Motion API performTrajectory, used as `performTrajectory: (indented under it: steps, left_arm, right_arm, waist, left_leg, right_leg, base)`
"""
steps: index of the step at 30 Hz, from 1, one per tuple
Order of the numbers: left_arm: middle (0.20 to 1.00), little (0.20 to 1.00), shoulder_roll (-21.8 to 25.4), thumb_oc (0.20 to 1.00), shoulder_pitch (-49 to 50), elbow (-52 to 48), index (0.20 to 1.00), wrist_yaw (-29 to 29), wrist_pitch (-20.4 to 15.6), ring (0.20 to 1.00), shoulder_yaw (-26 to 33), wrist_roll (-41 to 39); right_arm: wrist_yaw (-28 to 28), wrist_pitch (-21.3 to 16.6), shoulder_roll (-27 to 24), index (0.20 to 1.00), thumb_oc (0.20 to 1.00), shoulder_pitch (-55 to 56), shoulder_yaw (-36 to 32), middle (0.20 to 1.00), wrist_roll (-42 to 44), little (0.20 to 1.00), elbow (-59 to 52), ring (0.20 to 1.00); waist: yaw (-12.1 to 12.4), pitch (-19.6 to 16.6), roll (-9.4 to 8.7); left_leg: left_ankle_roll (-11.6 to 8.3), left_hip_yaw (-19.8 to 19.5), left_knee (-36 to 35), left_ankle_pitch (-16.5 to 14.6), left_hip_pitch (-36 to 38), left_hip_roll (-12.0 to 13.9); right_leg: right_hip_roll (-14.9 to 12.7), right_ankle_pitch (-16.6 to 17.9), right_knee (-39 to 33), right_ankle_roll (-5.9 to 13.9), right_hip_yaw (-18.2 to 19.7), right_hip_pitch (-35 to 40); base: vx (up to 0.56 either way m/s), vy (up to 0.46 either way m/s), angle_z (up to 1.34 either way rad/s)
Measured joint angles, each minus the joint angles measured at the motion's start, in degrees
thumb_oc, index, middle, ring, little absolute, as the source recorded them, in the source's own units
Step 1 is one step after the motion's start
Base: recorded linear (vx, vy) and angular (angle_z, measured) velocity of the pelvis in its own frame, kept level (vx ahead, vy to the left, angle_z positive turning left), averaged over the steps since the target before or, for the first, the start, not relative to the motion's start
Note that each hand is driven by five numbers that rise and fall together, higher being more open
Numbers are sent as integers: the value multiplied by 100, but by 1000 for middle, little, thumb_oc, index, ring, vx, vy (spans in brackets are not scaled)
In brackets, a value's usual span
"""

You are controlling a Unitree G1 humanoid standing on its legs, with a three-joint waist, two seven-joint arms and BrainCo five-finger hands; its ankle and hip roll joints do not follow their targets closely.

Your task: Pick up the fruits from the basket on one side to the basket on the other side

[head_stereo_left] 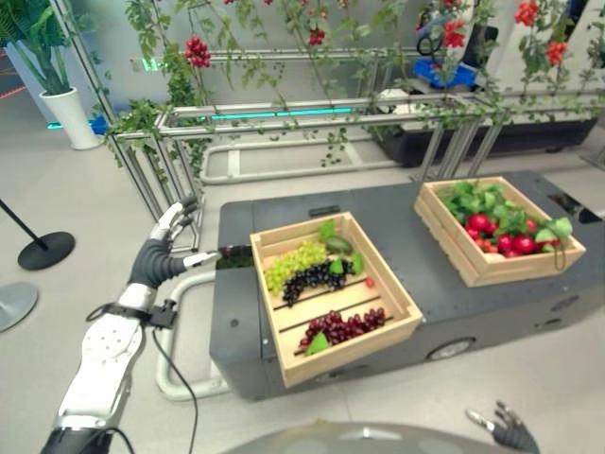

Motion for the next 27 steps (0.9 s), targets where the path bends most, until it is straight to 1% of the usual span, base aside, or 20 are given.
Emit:
performTrajectory:
  steps: [1,3,4,5,8,11,12,14,15,16,19,21,22,23,24,26,27]
  left_arm:
    - [1000,1000,0,1000,1,3,1000,-12,7,1000,-3,1]
    - [1000,1000,-1,1000,6,28,1000,-49,42,1000,0,1]
    - [1000,1000,-2,1000,3,31,1000,-87,67,1000,-2,1]
    - [1000,1000,-1,1000,3,34,1000,-145,109,1000,-7,2]
    - [1000,1000,3,1000,3,52,1000,-208,205,1000,-7,16]
    - [1000,1000,5,1000,-92,58,1000,-253,229,1000,-54,232]
    - [1000,1000,18,1000,-154,82,1000,-252,247,1000,-91,269]
    - [1000,1000,124,1000,-483,245,1000,-242,300,1000,-319,630]
    - [1000,1000,168,1000,-607,318,1000,-241,327,1000,-425,715]
    - [1000,1000,219,1000,-874,519,1000,-227,335,1000,-669,906]
    - [1000,1000,272,1000,-1344,843,1000,-225,412,1000,-1113,1241]
    - [1000,1000,275,1000,-1820,1245,1000,-186,445,1000,-1537,1510]
    - [1000,1000,279,1000,-2176,1559,1000,-172,505,1000,-1860,1742]
    - [1000,1000,267,1000,-2301,1656,1000,-156,538,1000,-1994,1870]
    - [1000,1000,271,1000,-2484,1767,1000,-136,569,1000,-2237,2066]
    - [1000,1000,242,1000,-2837,2036,1000,-132,594,1000,-2576,2286]
    - [1000,1000,213,1000,-2912,2120,1000,-112,621,1000,-2636,2373]
  right_arm:
    - [144,220,40,1000,1000,-242,65,1000,-24,1000,797,1000]
    - [355,491,87,1000,1000,-393,270,1000,-182,1000,1585,1000]
    - [382,548,110,1000,1000,-451,262,1000,-292,1000,1800,1000]
    - [401,696,129,1000,1000,-440,251,1000,-462,1000,1930,1000]
    - [402,748,134,1000,1000,-335,255,1000,-567,1000,1855,1000]
    - [419,765,190,1000,1000,-248,279,1000,-581,1000,1624,1000]
    - [406,786,203,1000,1000,-264,390,1000,-585,1000,1537,1000]
    - [411,792,231,1000,1000,-257,678,1000,-646,1000,1293,1000]
    - [416,792,232,1000,1000,-255,720,1000,-677,1000,1208,1000]
    - [401,785,229,1000,1000,-279,863,1000,-744,1000,1038,1000]
    - [401,741,236,1000,1000,-303,953,1000,-819,1000,636,1000]
    - [395,729,234,1000,1000,-275,1095,1000,-860,1000,632,1000]
    - [400,730,242,1000,1000,-268,1149,1000,-899,1000,635,1000]
    - [395,730,248,1000,1000,-270,1150,1000,-908,1000,621,1000]
    - [380,730,247,1000,1000,-240,1152,1000,-916,1000,619,1000]
    - [344,744,243,1000,1000,-204,1163,1000,-988,1000,638,1000]
    - [339,745,241,1000,1000,-200,1162,1000,-1023,1000,643,1000]
  waist:
    - [23,-10,-14]
    - [53,-9,-10]
    - [61,-12,-13]
    - [55,-12,-9]
    - [11,-16,-14]
    - [-7,-21,-16]
    - [-3,-22,-15]
    - [1,-25,-15]
    - [6,-26,-13]
    - [7,-37,-10]
    - [-31,-105,-19]
    - [-18,-134,-36]
    - [-14,-138,-43]
    - [-77,-146,-57]
    - [-190,-163,-80]
    - [-209,-165,-85]
    - [-289,-164,-85]
  left_leg:
    - [-1,-3,0,-1,4,1]
    - [-1,-10,-1,-7,3,-2]
    - [4,-17,-2,-13,3,-5]
    - [8,-18,-1,-19,4,-4]
    - [9,-15,-1,-19,9,-2]
    - [10,-11,-2,-20,27,-1]
    - [11,-11,-2,-20,31,-1]
    - [10,-8,0,-19,38,-1]
    - [10,-8,0,-19,47,-1]
    - [9,-2,-1,-19,67,-2]
    - [5,13,-1,-23,74,2]
    - [5,18,1,-23,76,1]
    - [5,19,0,-23,59,2]
    - [6,24,0,-23,58,1]
    - [6,27,3,-23,82,-3]
    - [6,39,6,-23,75,-4]
    - [6,43,7,-22,71,-4]
  right_leg:
    - [1,0,0,0,-5,12]
    - [-8,-1,-2,0,-16,17]
    - [-8,-1,-1,0,-20,21]
    - [-8,-1,-1,0,-22,21]
    - [-7,-1,-6,0,-21,24]
    - [-2,0,-7,-1,-9,31]
    - [-1,0,-7,-1,-5,34]
    - [0,0,-8,-1,-4,36]
    - [0,0,-8,-1,-6,36]
    - [0,0,-5,-1,-2,46]
    - [12,1,-3,-2,51,31]
    - [16,0,-2,-3,58,28]
    - [15,1,-1,-4,63,27]
    - [15,1,0,-4,66,25]
    - [18,1,-1,-4,75,2]
    - [17,17,1,-26,92,-13]
    - [18,21,1,-30,100,-13]
  base:
    - [27,-10,4]
    - [36,-6,4]
    - [0,0,0]
    - [0,0,0]
    - [0,0,0]
    - [10,0,-3]
    - [0,0,0]
    - [0,0,0]
    - [0,0,0]
    - [0,0,0]
    - [9,-2,-7]
    - [5,-1,-3]
    - [0,0,0]
    - [21,-1,-5]
    - [25,1,-4]
    - [22,5,-5]
    - [9,3,-3]
